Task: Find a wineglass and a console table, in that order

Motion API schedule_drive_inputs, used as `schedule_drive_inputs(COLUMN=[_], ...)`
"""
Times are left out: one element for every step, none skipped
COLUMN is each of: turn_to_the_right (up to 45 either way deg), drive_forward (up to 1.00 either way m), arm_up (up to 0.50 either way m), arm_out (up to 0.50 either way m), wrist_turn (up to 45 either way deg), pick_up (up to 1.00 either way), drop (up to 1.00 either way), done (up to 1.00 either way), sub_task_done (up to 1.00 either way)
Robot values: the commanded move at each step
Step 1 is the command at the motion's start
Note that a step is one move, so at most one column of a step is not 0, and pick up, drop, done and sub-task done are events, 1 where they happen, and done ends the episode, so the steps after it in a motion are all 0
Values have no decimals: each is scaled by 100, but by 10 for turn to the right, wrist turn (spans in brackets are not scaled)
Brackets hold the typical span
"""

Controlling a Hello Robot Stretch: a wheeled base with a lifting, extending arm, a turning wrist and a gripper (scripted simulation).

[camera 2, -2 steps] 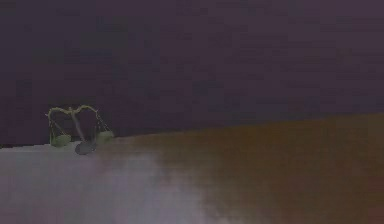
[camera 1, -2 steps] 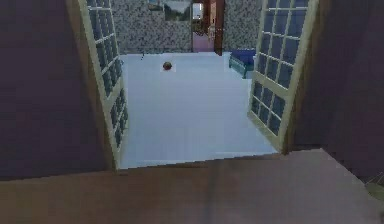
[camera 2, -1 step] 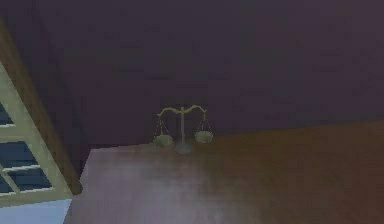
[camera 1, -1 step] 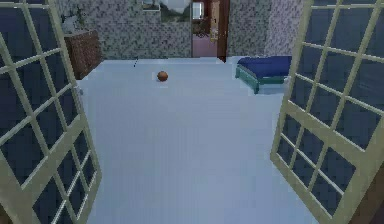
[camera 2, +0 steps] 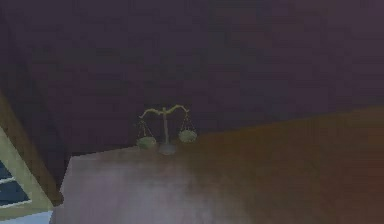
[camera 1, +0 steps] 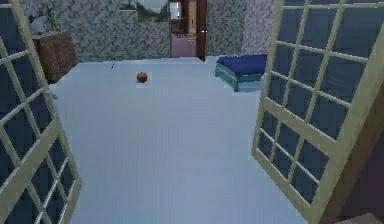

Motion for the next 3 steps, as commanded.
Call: schedule_drive_inputs(turn_to_the_right=[0,-210,0], drive_forward=[45,0,100], arm_up=[0,0,0], arm_out=[0,0,0], wrist_turn=[0,0,0], pick_up=[0,0,0], drop=[0,0,0], done=[0,0,0], sub_task_done=[0,0,0])
